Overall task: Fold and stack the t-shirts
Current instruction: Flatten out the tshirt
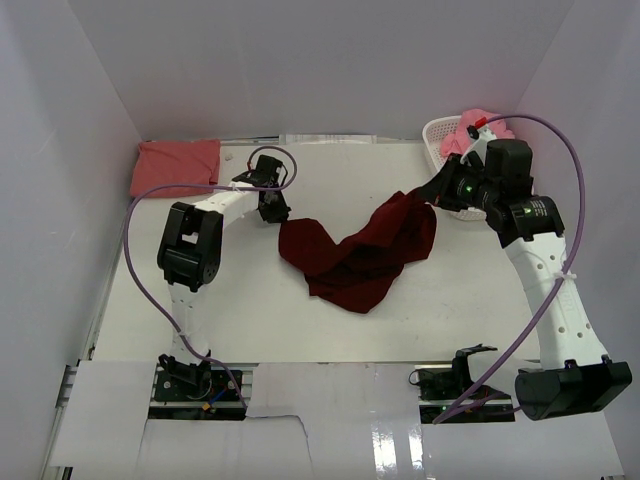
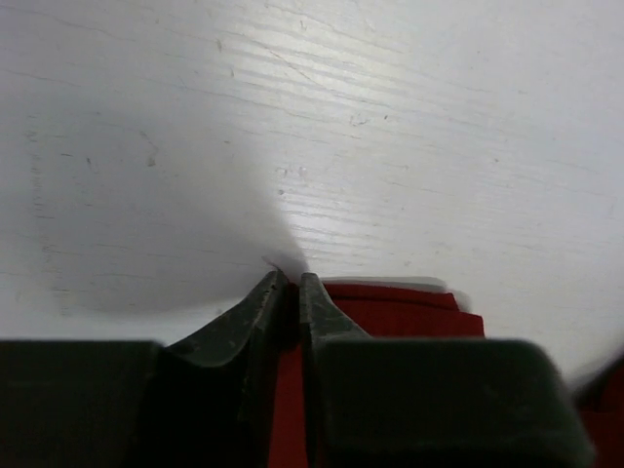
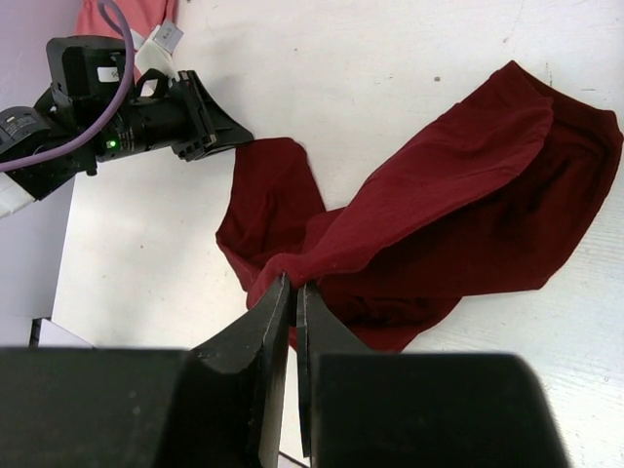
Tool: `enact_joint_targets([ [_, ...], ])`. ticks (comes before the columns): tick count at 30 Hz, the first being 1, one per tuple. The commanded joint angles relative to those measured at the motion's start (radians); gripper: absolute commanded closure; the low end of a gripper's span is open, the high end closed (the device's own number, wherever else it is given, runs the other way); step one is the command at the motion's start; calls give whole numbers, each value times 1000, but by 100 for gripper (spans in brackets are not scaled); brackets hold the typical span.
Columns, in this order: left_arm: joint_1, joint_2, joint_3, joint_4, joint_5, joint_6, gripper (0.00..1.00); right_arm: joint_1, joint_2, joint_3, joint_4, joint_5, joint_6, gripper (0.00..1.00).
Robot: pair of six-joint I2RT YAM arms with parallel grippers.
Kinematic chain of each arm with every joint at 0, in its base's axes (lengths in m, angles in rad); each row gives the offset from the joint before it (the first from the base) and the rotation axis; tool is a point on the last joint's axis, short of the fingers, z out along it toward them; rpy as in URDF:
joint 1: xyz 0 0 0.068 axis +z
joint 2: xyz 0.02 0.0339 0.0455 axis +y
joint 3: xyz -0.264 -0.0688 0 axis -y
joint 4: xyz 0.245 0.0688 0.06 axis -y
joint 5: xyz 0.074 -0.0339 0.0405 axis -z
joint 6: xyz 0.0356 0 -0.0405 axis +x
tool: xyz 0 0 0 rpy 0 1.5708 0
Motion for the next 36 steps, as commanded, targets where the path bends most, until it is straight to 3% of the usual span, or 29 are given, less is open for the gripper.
enact_joint_targets([
  [1, -2, 7, -5, -61, -58, 12, 77, -4, -26, -11, 19, -13, -18, 92],
  [5, -2, -5, -11, -73, -58, 11, 100, -6, -14, -6, 19, 4, -25, 92],
  [13, 59, -85, 124, -222, -17, 37, 100, -27, 140, 49, 41, 24, -58, 92],
  [16, 194, -139, 251, -291, 41, 53, 100, -73, 285, 184, 37, -20, -69, 92],
  [19, 427, -147, 404, -381, 118, 54, 100, -139, 390, 380, 9, -104, -31, 92],
  [20, 462, -147, 481, -408, 130, 49, 100, -148, 400, 426, -1, -123, -19, 92],
  [24, 585, -269, 541, -446, 222, 21, 100, -156, 462, 765, -69, -305, -9, 92],
  [27, 625, -440, 519, -397, 253, 9, 100, -156, 384, 809, -37, -393, -28, 92],
  [33, 630, -855, 225, -232, 255, -12, 100, -158, -87, 450, 367, -523, -22, 92],
  [36, 630, -1076, 134, -179, 250, -25, 100, -158, -251, 393, 385, -565, -29, 92],
])
